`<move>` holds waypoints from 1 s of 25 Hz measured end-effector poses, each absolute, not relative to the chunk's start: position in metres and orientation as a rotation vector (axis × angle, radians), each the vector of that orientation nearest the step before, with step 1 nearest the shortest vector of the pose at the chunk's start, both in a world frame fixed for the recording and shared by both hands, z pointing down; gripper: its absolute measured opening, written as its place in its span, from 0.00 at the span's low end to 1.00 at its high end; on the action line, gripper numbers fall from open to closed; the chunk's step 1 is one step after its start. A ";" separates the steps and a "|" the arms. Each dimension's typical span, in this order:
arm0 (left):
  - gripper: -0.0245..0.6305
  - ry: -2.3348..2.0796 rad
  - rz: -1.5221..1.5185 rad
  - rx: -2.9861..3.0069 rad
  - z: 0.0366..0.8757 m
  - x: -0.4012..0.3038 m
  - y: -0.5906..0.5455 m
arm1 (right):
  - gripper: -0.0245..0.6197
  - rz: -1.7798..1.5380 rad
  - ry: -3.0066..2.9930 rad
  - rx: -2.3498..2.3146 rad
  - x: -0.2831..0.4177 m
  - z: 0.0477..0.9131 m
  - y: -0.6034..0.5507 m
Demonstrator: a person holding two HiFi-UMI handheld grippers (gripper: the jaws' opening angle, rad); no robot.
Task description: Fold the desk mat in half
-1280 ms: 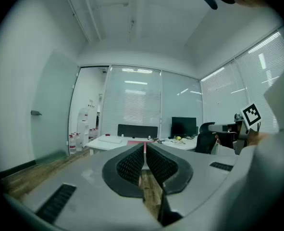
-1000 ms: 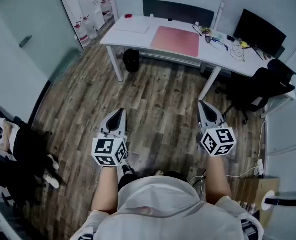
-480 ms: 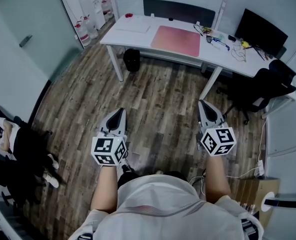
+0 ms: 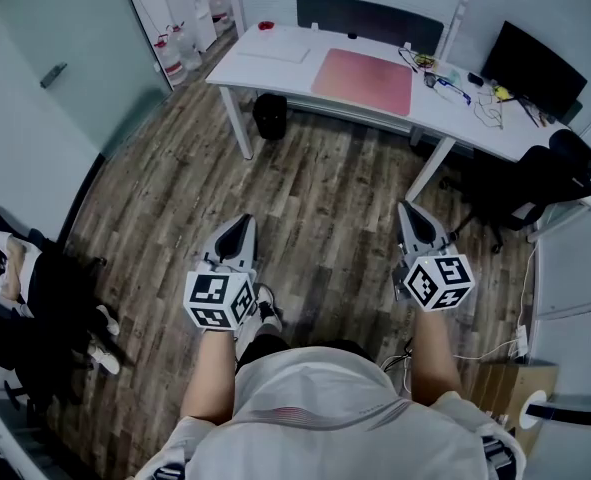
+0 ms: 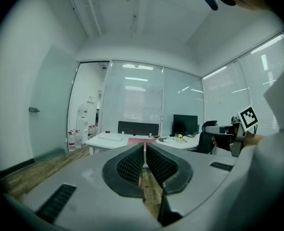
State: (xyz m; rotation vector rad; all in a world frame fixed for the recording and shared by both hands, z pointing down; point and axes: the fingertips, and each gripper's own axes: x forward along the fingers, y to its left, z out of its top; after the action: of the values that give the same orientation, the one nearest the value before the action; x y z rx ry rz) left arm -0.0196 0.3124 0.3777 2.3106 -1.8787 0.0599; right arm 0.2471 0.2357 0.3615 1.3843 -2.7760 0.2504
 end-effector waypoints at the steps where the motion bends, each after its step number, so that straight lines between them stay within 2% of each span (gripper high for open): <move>1: 0.08 -1.871 0.055 2.310 0.380 -0.025 0.305 | 0.12 0.252 -2.771 1.374 0.240 0.364 0.230; 9: 0.08 -1.788 -0.001 2.325 0.392 -0.078 0.223 | 0.12 0.206 -2.695 1.312 0.178 0.372 0.161; 18: 0.08 -1.741 0.034 2.387 0.386 -0.169 0.137 | 0.12 0.165 -2.627 1.309 0.078 0.375 0.084; 25: 0.08 -1.667 0.051 2.422 0.394 -0.201 0.082 | 0.12 0.167 -2.575 1.340 0.044 0.388 0.046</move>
State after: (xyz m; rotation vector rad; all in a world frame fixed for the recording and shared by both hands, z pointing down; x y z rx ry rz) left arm -0.2011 0.0821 0.3944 2.4221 -1.6670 0.0512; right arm 0.0441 0.0455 0.3881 1.3403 -2.5746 0.1669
